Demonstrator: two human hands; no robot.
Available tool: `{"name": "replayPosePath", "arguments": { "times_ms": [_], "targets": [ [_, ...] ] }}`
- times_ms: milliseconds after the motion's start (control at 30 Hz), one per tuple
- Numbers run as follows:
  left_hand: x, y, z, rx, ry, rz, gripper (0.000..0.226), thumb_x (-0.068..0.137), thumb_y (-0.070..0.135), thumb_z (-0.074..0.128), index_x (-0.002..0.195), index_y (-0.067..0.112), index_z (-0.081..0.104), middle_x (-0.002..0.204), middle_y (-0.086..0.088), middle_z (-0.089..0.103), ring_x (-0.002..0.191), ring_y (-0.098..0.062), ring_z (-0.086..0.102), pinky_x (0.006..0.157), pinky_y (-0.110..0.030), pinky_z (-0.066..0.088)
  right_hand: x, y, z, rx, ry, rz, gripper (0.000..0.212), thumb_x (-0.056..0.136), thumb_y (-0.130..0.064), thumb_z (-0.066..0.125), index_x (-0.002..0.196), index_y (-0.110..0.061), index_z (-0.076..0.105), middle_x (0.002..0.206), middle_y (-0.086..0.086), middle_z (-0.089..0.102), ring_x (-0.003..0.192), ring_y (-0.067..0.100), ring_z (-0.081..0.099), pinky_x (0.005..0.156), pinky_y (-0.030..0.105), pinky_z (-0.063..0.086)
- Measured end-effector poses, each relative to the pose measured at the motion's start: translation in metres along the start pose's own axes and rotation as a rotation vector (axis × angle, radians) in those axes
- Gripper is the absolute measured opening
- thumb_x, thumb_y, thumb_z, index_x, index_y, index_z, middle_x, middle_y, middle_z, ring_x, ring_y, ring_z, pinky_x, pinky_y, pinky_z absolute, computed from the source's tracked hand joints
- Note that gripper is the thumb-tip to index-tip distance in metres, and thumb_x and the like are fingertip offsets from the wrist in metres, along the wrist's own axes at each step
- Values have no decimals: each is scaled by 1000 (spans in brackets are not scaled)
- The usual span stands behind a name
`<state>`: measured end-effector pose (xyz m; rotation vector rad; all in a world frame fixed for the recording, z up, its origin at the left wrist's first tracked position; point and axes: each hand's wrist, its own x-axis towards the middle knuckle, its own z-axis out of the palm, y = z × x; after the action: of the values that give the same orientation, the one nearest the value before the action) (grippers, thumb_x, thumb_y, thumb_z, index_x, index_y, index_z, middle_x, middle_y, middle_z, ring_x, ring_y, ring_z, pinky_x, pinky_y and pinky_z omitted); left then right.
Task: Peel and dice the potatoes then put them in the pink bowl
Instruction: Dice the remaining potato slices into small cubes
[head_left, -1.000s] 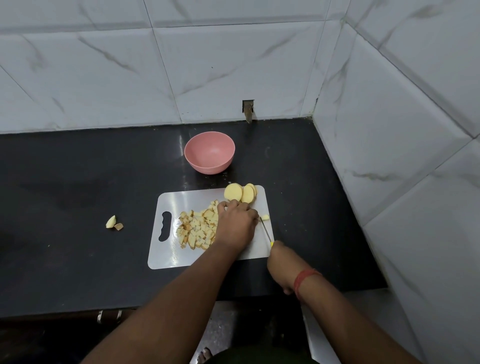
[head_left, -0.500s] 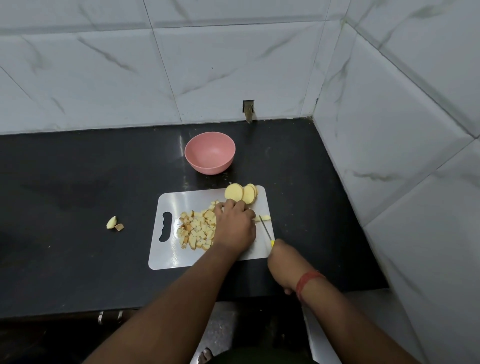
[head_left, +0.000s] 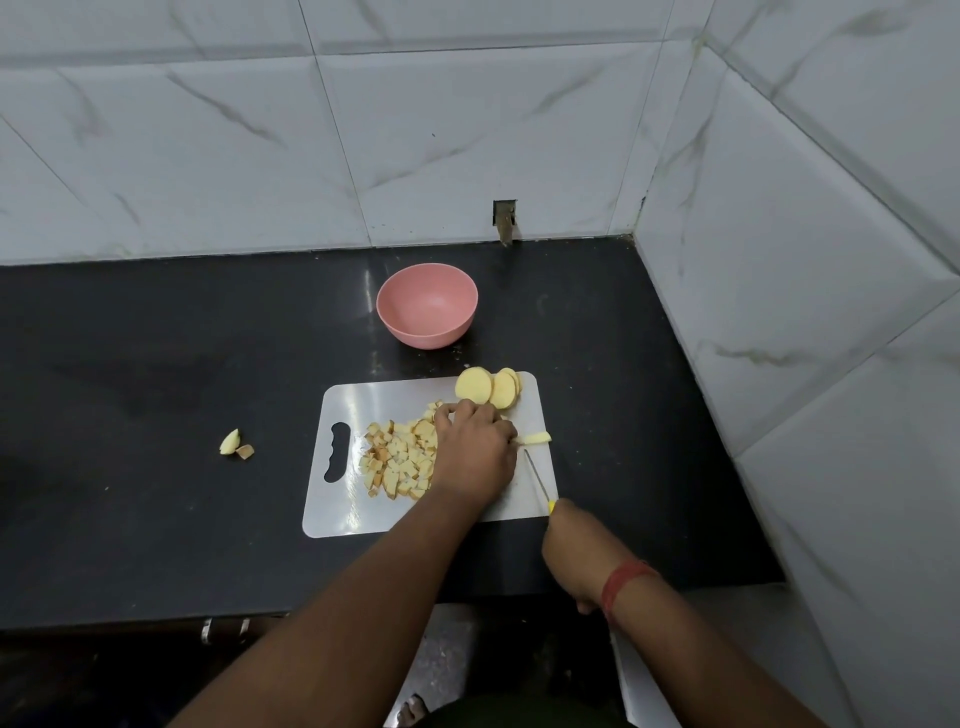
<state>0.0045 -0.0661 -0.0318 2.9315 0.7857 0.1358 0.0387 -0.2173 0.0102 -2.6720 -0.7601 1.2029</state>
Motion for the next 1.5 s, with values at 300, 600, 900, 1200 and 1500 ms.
{"name": "replayPosePath", "arguments": {
  "times_ms": [300, 600, 900, 1200, 1500],
  "targets": [
    [-5, 1, 3, -42, 20, -58, 28, 95, 40, 52, 108, 24, 71, 113, 3, 57, 111, -21, 44, 104, -46, 30, 3, -9, -8, 72, 50, -21, 14, 94, -2, 36, 106, -8, 41, 90, 10, 53, 57, 26, 60, 41, 27, 45],
    [-3, 2, 3, -88, 0, -101, 28, 100, 35, 52, 119, 26, 71, 117, 2, 58, 115, -21, 43, 107, -44, 27, 10, -15, -6, 62, 48, -6, 13, 92, 1, 37, 102, -8, 39, 81, 10, 48, 50, 25, 54, 34, 26, 42],
    [-4, 2, 2, -101, 16, -103, 28, 99, 38, 52, 118, 25, 69, 118, 3, 57, 114, -20, 43, 105, -43, 29, -1, -9, -11, 10, -51, -55, 25, 98, -7, 38, 121, -6, 48, 115, 19, 59, 98, 33, 62, 74, 32, 48],
    [-9, 10, -1, 0, 93, 55, 30, 86, 27, 52, 113, 19, 62, 117, -2, 57, 108, -26, 48, 104, -49, 35, -13, 5, -47, 375, 154, -19, 16, 97, -23, 34, 97, -12, 46, 81, 12, 56, 42, 24, 53, 38, 23, 39],
    [0, 18, 2, 199, -11, 345, 24, 93, 18, 54, 114, 19, 64, 115, -2, 59, 114, -28, 52, 108, -54, 32, -12, -4, -46, 438, 231, -91, 20, 100, -29, 35, 95, -13, 45, 82, 11, 56, 47, 22, 53, 37, 21, 40]
  ]
}}
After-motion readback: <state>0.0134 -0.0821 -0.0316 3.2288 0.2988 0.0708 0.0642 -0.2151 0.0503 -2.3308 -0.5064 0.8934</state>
